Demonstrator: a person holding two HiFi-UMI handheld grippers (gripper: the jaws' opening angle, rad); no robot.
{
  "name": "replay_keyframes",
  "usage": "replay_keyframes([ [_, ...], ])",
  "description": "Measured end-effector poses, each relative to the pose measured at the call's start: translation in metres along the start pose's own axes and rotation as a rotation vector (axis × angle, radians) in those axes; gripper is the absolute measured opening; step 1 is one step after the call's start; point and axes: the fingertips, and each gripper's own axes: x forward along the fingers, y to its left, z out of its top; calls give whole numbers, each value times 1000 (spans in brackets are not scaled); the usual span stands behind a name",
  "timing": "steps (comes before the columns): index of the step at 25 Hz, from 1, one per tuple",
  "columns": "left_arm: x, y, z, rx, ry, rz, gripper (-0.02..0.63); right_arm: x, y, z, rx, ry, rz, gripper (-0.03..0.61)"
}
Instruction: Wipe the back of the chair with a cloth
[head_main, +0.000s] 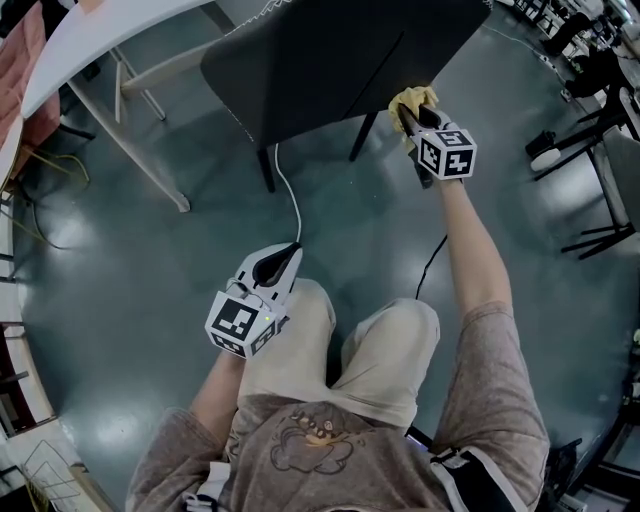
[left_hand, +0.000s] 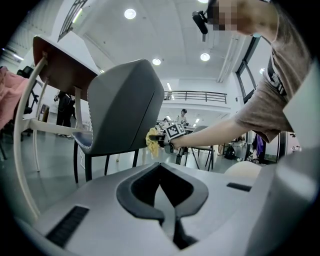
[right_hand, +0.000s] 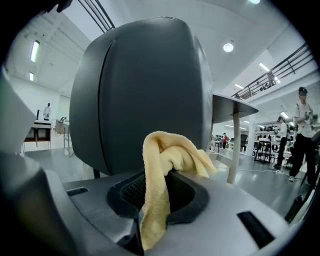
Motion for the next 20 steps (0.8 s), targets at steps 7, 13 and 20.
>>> replay_keyframes([
  [7, -1, -2, 0, 2, -6, -12, 11, 6, 63, 12, -60, -19, 129, 95],
  [13, -7, -2, -2, -8, -15, -18, 11, 7, 120, 32, -99, -64, 216, 94],
  [20, -14, -3, -3, -15, -15, -17, 10, 0, 150, 39, -74, -75, 258, 92],
])
